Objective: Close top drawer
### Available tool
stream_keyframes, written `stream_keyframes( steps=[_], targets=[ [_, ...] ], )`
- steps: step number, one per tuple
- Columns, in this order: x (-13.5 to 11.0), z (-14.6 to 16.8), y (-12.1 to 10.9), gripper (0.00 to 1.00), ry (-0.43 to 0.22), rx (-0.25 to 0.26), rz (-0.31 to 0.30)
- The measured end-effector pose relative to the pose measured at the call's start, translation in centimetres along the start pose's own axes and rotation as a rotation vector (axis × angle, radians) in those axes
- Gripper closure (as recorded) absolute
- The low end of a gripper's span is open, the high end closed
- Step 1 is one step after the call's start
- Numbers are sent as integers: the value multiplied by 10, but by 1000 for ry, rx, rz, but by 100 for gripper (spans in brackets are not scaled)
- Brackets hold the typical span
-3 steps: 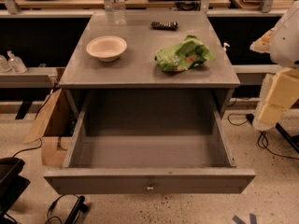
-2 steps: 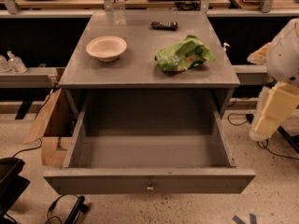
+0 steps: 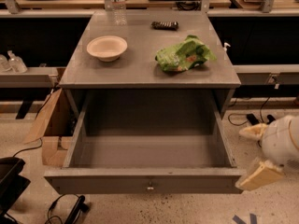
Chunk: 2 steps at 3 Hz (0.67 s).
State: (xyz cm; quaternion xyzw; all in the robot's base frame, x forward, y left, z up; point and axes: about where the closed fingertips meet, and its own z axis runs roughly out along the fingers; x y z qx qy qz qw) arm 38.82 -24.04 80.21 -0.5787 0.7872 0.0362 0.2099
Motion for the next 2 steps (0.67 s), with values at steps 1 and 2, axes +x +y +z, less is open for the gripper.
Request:
stream_keyframes(
  steps=[1,2],
  targets=[
    [37,49,36,48,-42,15,46],
    [42,78,84,72,-59,29,42]
  ],
)
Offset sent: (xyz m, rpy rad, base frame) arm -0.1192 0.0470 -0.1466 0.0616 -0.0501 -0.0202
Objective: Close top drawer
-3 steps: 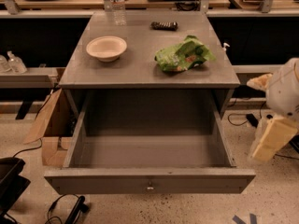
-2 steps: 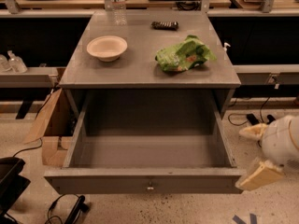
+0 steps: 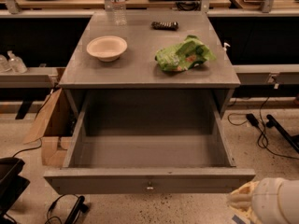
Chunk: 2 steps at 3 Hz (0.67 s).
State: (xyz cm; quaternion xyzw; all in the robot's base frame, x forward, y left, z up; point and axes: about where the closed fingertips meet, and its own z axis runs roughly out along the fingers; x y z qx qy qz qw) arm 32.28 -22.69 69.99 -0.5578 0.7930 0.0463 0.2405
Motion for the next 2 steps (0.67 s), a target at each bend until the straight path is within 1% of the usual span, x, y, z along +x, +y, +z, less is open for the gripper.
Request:
stream_keyframes(
  steps=[1,2],
  targets=[
    [-6,39,33,95,22,-20,-46],
    [-10,81,30,100,12,-18,-94]
  ],
)
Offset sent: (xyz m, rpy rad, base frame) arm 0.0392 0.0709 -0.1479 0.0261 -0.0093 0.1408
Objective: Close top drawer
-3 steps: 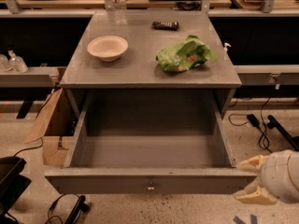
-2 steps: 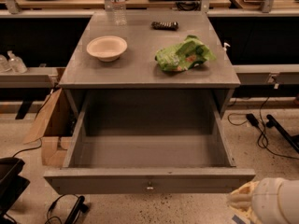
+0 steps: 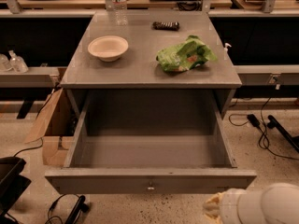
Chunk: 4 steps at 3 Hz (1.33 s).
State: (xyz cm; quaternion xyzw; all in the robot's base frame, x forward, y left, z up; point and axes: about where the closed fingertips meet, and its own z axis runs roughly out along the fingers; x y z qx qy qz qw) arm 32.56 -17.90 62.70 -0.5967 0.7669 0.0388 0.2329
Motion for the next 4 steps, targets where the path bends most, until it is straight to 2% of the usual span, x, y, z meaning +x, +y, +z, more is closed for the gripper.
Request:
stream_keyframes(
  steps=[1,2,3,4],
  targets=[
    [5,61,-38,100,-43,-27,-15],
    [9,72,-50,100,-56,-38,-15],
    [4,72,-90,100,-59,-19,-42],
    [-1,70,-115,100,-58,-7,-64]
  ],
)
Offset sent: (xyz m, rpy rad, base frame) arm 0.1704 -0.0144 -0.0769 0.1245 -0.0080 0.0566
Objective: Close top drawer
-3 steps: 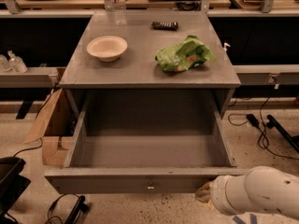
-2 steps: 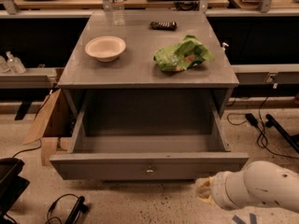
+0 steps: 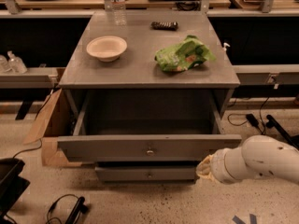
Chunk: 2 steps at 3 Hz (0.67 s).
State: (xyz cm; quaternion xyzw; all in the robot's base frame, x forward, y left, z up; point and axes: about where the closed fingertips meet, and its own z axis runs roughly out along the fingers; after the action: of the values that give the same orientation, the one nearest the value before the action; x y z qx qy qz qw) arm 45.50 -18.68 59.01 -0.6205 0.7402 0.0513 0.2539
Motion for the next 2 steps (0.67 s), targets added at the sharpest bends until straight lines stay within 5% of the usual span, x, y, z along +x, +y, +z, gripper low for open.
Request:
stream_keyframes(
  steps=[1,2],
  targets=[
    [-4,-1,-21,100,0,10,-15],
    [-16,2,-74,100,-1,23,-56]
  ],
)
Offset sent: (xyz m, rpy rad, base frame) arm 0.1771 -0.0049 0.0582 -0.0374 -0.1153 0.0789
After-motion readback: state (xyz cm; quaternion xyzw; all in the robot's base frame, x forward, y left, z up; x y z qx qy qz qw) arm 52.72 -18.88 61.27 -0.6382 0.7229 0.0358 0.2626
